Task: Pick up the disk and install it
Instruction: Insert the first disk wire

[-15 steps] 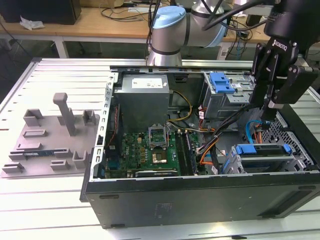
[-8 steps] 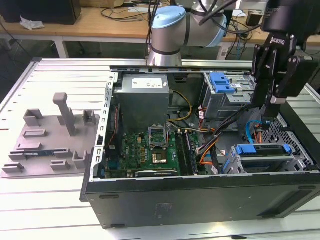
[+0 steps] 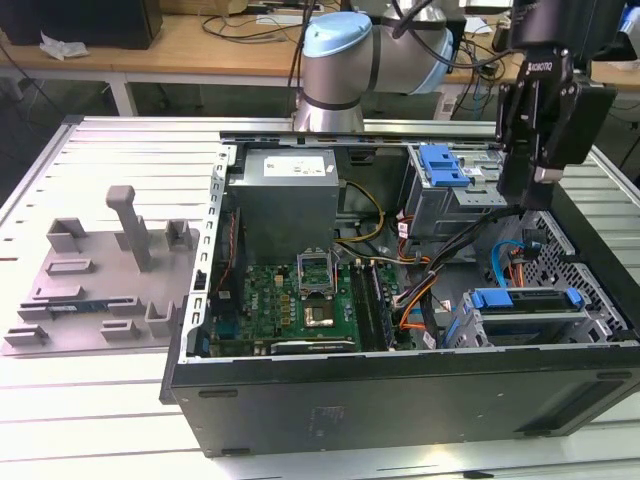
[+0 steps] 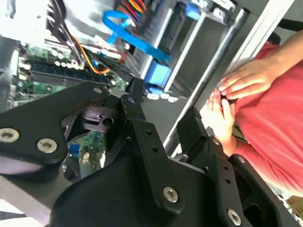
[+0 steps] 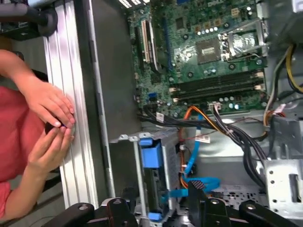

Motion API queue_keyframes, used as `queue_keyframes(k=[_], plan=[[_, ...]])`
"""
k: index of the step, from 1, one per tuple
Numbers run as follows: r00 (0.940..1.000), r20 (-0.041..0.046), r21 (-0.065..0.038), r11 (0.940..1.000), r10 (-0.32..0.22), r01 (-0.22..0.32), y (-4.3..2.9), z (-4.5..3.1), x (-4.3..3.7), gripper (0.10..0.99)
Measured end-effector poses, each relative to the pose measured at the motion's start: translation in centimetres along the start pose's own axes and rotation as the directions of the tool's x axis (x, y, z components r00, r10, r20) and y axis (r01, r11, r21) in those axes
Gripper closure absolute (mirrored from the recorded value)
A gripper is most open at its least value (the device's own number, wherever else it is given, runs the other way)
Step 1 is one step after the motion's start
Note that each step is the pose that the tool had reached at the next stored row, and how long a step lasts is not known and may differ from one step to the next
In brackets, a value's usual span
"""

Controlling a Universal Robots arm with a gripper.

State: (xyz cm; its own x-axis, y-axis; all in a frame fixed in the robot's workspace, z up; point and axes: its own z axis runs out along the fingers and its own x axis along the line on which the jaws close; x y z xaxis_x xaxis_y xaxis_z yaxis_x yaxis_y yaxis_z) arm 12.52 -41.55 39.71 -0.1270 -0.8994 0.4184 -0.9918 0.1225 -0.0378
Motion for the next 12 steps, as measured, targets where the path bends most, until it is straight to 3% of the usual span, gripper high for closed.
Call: queue_keyframes(k=[4, 8, 12], plan=[[1.0, -0.0001, 0.0, 1.0, 0.0, 0.0, -1.71, 0.59, -1.18, 0.522], [1.0, -0.0018, -0.001, 1.0, 0.004, -0.004, -2.93, 1.05, -1.67, 0.522], [0.9998, -0.0182, -0.002, 1.0, 0.009, -0.009, -3.69, 1.24, -2.13, 0.522]])
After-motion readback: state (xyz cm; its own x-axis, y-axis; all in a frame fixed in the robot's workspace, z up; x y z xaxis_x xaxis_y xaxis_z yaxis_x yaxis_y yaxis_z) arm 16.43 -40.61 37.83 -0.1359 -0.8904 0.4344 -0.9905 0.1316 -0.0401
